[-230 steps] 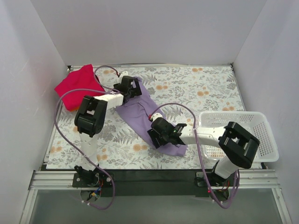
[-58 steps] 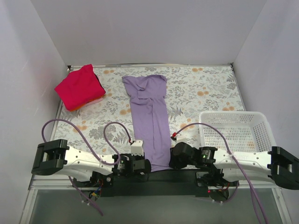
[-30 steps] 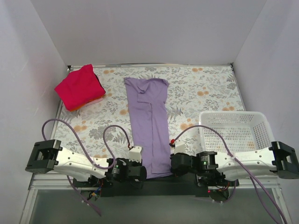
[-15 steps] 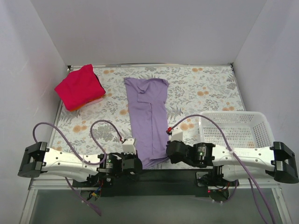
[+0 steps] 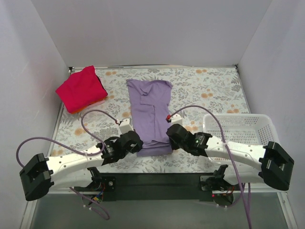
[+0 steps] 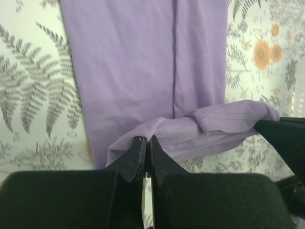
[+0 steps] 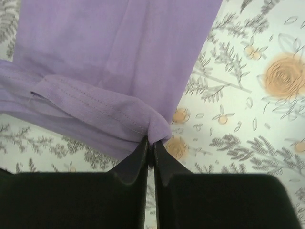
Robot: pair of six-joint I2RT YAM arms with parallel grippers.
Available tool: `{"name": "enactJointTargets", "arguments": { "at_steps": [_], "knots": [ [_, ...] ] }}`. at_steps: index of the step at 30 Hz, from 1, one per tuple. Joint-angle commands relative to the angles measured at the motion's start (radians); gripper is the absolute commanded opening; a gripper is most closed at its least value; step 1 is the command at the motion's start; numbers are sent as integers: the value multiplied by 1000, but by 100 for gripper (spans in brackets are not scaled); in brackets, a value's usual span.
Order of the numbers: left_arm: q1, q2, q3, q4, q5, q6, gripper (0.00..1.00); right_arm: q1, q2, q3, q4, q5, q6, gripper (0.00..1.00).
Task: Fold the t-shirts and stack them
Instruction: Fold the tshirt
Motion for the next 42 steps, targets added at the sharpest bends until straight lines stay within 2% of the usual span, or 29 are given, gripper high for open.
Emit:
{"name": "enactJointTargets", "arguments": {
  "at_steps": [1,8,15,27,34,35,36,37,38,39,40,42],
  "knots": [
    [109,88,47,120,80,182,0,-87,57,77,112,-42,-160,1],
    [245,214,141,207,117,313,0,-207,268,247,174,-104,-275,1],
    [406,311,225,270,223,412,0,-287,410,364,180,-153,-326,1],
    [515,548,354,338,298,475,0,-383,545,515,178,-193,-392,1],
    [532,654,428,335,272,486,0,-431,620,579,178,-231,-410,1],
    [535,664,438,333,273,482,5,-439,634,603,175,-240,-412,1],
    [541,674,448,331,273,480,18,-443,643,619,169,-251,-410,6],
    [544,679,460,328,258,477,47,-452,651,637,160,-252,-410,14],
    [546,682,487,322,243,474,56,-457,652,653,158,-252,-412,25],
    [551,685,504,309,229,469,63,-462,652,685,155,-245,-413,46],
    [554,685,521,307,212,469,79,-474,652,702,145,-240,-413,57],
    [573,681,572,261,183,469,86,-485,643,751,125,-228,-418,72]
  ]
}}
